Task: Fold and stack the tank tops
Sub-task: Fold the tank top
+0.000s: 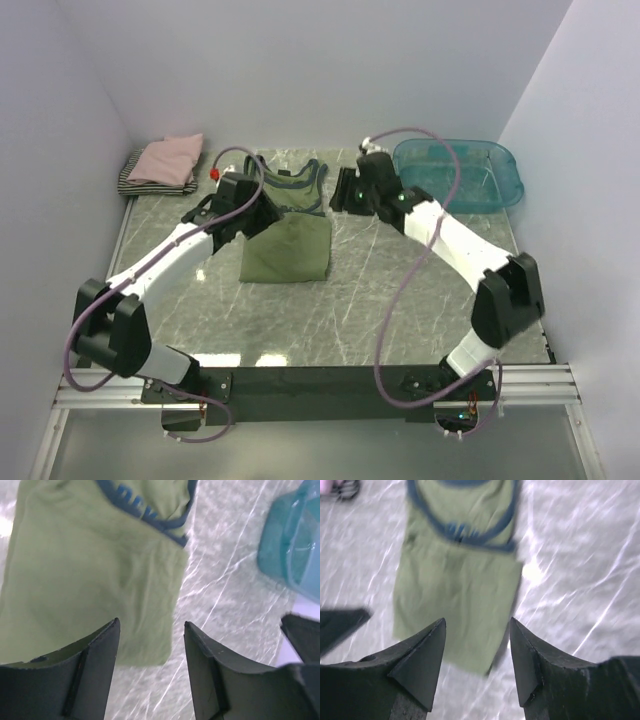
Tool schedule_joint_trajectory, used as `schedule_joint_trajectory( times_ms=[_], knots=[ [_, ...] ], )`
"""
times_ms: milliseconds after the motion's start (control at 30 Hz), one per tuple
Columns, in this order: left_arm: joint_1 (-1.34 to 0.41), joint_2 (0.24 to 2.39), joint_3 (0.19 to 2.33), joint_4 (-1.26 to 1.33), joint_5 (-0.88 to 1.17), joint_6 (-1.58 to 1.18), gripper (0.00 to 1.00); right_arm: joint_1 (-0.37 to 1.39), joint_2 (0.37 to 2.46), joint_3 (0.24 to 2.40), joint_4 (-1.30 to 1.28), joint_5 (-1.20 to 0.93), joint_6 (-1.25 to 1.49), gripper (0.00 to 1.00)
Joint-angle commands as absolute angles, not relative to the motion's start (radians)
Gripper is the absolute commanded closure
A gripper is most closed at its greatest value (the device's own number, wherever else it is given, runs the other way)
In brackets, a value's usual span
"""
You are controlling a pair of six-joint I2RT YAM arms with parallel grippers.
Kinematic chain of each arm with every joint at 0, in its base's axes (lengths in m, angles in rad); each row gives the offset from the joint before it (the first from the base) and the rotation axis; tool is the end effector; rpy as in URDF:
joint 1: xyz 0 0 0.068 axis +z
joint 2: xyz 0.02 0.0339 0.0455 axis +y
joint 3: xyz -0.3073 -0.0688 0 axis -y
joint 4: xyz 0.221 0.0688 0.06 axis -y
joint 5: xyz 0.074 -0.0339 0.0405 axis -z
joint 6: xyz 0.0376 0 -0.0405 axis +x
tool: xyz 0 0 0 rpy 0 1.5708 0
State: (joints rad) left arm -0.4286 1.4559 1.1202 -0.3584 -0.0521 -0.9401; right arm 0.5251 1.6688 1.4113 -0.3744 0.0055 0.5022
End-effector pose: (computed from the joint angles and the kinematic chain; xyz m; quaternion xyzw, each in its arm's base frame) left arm 0.2727 -0.1225 0.3313 -0.2397 0.8729 -0.2500 0.3437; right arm 0.3195 0.1849 0.3551 -0.0090 0.8918 0.2202 0.3952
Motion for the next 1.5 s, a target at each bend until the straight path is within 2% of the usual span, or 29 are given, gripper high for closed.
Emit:
schedule_joint_trajectory(
  times_ms=[0,200,367,667,733,767,867,900,967,1067,1100,1167,1467],
  knots=[
    [-0.436,1.431,1.028,-0.440,-0.071,-0.954,0.41,0.584,1.617,1.248,-0.333,-0.006,0.548,0.39],
    [-0.442,1.384,0.852,-0.364,-0.009,-0.966,0.43,0.626,1.635,1.078,-0.210,-0.123,0.614,0.42],
    [-0.443,1.370,0.785,-0.308,0.008,-0.966,0.43,0.640,1.733,1.097,-0.164,-0.155,0.626,0.43],
    [-0.442,1.465,0.773,-0.374,-0.043,-1.006,0.42,0.646,1.838,1.126,-0.114,-0.186,0.661,0.50],
    [-0.437,1.485,0.766,-0.376,-0.031,-1.017,0.41,0.643,1.865,1.149,-0.133,-0.175,0.658,0.63],
    [-0.434,1.496,0.750,-0.367,-0.017,-1.020,0.41,0.641,1.871,1.164,-0.140,-0.154,0.655,0.75],
    [-0.402,1.515,0.694,-0.318,0.067,-1.040,0.43,0.635,1.887,1.186,-0.181,-0.089,0.647,0.90],
    [-0.382,1.519,0.677,-0.304,0.086,-1.048,0.44,0.635,1.888,1.186,-0.192,-0.075,0.643,0.90],
    [-0.373,1.523,0.646,-0.270,0.112,-1.057,0.45,0.634,1.885,1.180,-0.209,-0.055,0.638,0.87],
    [-0.370,1.513,0.638,-0.258,0.115,-1.052,0.45,0.635,1.865,1.166,-0.218,-0.020,0.635,0.68],
    [-0.370,1.494,0.638,-0.256,0.120,-1.048,0.44,0.634,1.853,1.143,-0.210,-0.008,0.637,0.56],
    [-0.370,1.450,0.649,-0.264,0.117,-1.029,0.43,0.634,1.822,1.125,-0.202,-0.002,0.635,0.47],
    [-0.368,1.290,0.744,-0.455,0.028,-0.971,0.37,0.643,1.625,1.014,-0.207,0.028,0.666,0.41]
  ],
)
